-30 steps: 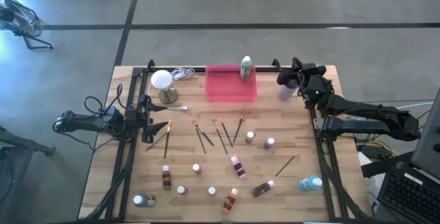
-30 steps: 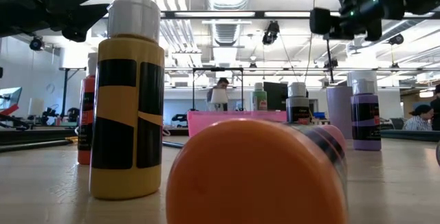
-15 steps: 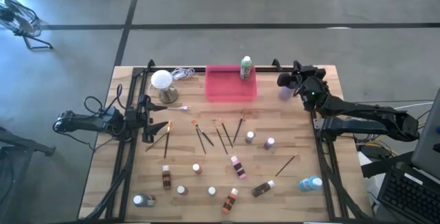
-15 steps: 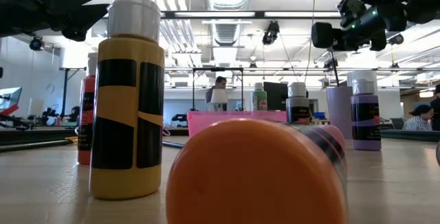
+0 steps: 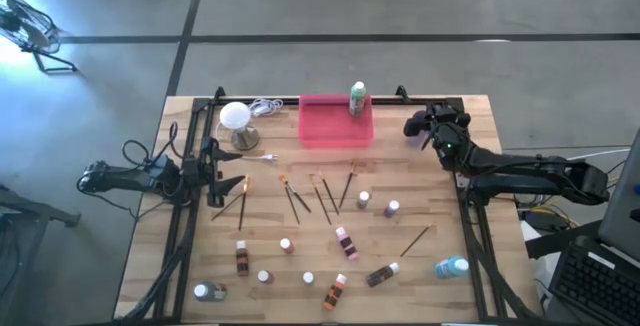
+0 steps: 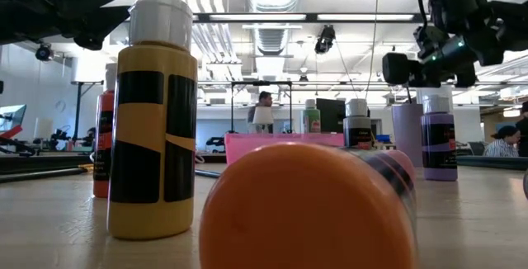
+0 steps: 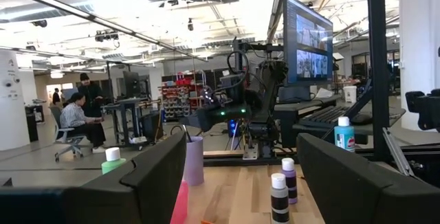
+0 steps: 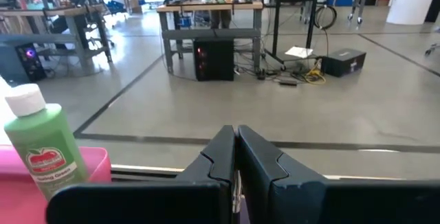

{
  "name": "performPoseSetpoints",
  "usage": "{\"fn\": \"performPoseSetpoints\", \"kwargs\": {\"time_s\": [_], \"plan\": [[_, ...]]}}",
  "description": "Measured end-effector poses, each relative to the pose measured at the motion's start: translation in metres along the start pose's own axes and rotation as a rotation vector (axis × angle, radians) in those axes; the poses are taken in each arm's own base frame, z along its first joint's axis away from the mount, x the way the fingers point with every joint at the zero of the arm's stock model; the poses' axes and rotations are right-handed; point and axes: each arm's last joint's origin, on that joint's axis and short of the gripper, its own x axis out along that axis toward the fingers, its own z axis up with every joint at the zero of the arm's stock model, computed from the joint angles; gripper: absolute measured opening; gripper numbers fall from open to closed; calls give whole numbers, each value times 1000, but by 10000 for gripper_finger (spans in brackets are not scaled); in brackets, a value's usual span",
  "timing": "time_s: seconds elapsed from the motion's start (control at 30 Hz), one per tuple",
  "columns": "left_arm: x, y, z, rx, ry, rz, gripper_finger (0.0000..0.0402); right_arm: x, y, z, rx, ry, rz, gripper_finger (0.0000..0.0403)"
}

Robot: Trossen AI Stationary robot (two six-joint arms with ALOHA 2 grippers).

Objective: Pick & Place Paint Supplies
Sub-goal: Put the black silver paint brush into the violet cup

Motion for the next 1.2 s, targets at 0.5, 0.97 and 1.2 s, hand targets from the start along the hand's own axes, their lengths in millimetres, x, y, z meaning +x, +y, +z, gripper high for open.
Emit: {"fn": "performPoseSetpoints", "kwargs": {"time_s": [0.5,0.97,1.2], "plan": [[0,0,0,0,1,2,282,2,1,-12,-42,37,6,8],[0,0,0,0,1,4,282,6,4,-25,-74,87,0,10],[0,0,0,0,1,5,282,6,5,-22,-68,81,4,46]]}}
